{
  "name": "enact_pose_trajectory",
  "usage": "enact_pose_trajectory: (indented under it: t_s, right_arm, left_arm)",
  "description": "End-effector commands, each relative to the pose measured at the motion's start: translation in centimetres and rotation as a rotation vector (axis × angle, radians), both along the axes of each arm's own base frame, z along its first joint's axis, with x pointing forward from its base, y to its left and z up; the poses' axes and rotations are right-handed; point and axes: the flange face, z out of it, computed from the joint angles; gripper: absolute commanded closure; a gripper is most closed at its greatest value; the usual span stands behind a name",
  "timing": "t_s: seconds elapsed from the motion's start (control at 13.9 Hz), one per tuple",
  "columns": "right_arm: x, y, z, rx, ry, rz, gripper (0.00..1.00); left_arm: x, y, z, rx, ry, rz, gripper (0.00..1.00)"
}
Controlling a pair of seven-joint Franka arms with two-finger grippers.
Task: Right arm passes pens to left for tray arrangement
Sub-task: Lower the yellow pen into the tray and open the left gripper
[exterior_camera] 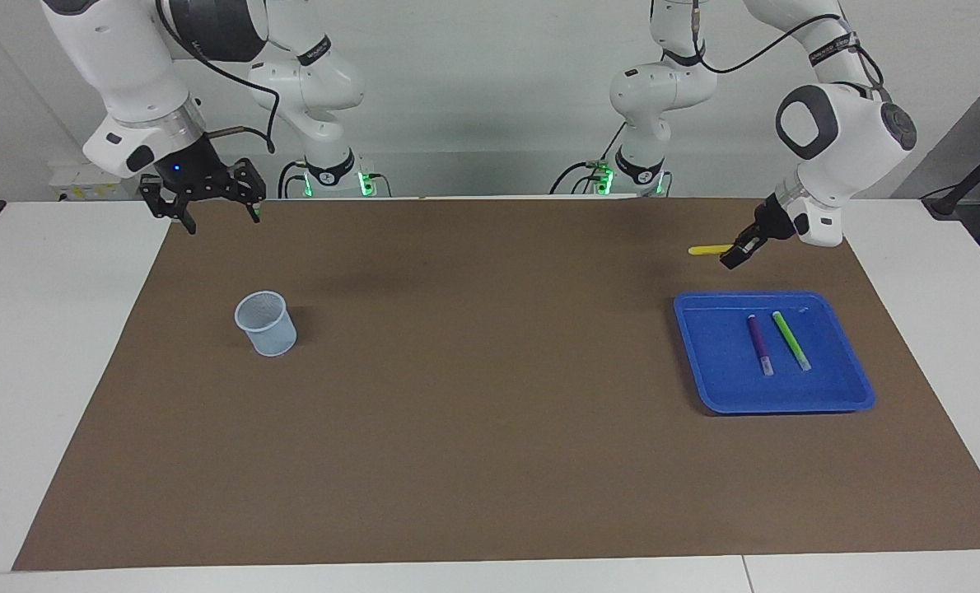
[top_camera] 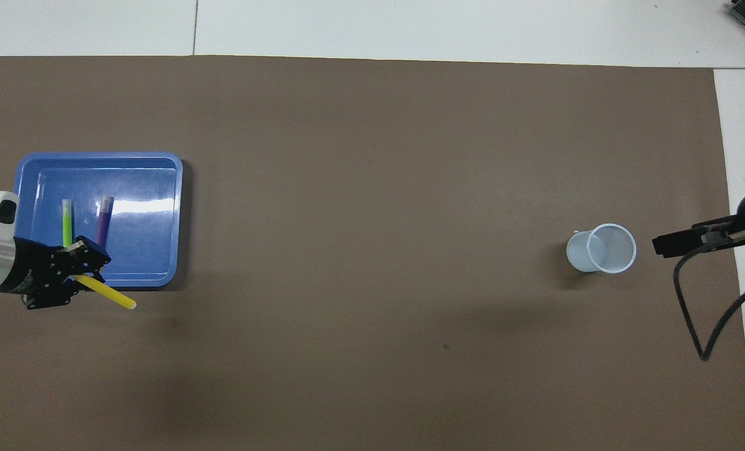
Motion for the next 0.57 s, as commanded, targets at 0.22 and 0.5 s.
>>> enact_pose_trajectory:
  t_s: [0.22,0.5]
  right_arm:
    - [-0.3,0.1,0.5,0.022,-0.003,-0.019,0.0]
    - [-0.3,0.1,0.4,0.022,-0.002,-0.019,0.0]
  left_arm:
    - [1.5,-0.7,-2.0,0.055,-0.006,-0.111,1.0]
    - [2.4,-0.9,-2.5,0.105,0.006,-0.176,1.0]
